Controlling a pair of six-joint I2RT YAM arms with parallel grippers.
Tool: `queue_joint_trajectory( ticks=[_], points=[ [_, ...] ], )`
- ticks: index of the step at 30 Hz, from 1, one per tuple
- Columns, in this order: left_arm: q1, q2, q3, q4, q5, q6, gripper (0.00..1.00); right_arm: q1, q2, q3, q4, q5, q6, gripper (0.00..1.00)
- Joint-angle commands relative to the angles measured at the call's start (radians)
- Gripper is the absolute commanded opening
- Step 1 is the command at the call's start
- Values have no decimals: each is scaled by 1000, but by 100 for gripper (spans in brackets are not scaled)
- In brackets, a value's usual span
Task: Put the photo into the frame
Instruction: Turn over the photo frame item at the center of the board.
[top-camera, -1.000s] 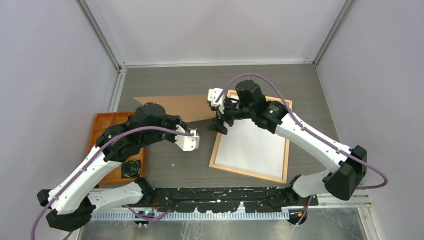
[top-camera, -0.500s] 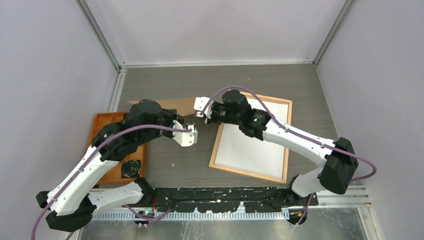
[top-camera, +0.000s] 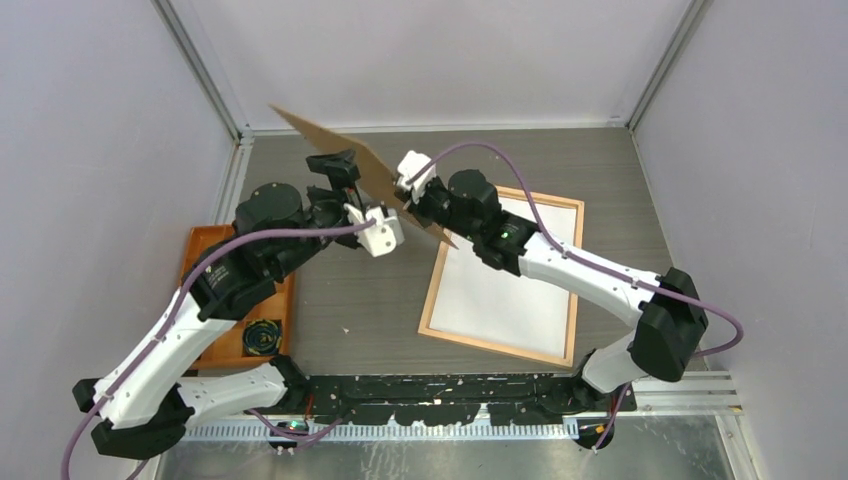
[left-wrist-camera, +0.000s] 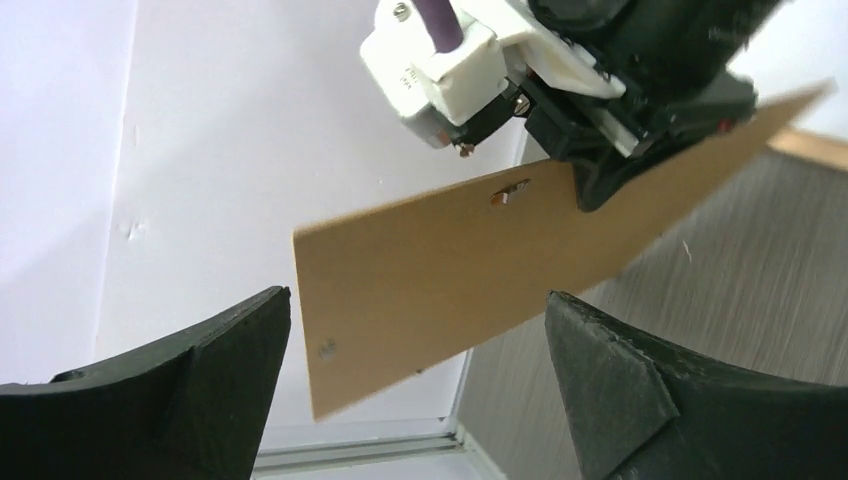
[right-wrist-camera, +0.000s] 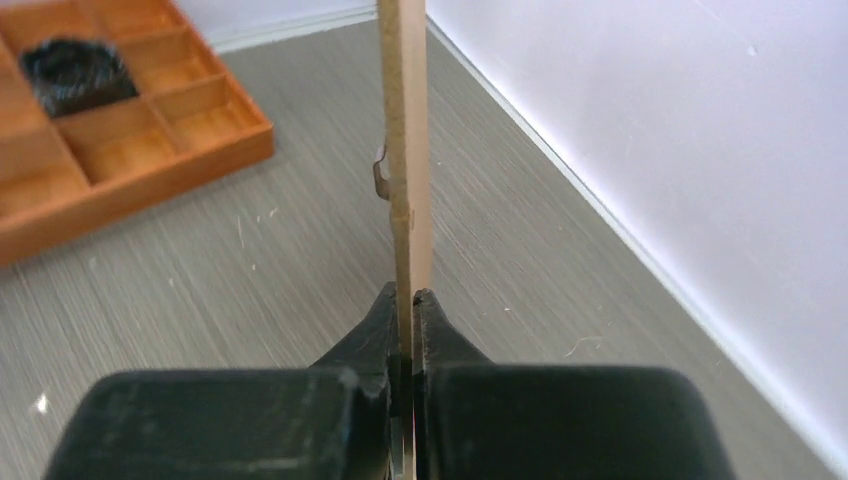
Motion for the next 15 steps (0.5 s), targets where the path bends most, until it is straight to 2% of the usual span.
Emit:
queue_joint_trajectory(
  ticks=[1, 7, 11, 15],
  points=[
    [7, 52, 103, 127, -61, -189, 100, -83, 14, 113, 67, 79, 362, 1],
    [38, 100, 86, 15, -40, -350, 98, -289, -58, 72, 145, 34, 733, 1],
    [126, 180, 67, -20, 44, -466, 95, -380, -153, 55, 68, 8, 811, 1],
    [268, 356, 161, -112, 172, -616, 91, -466, -274, 42, -68, 11, 877, 1]
  ],
)
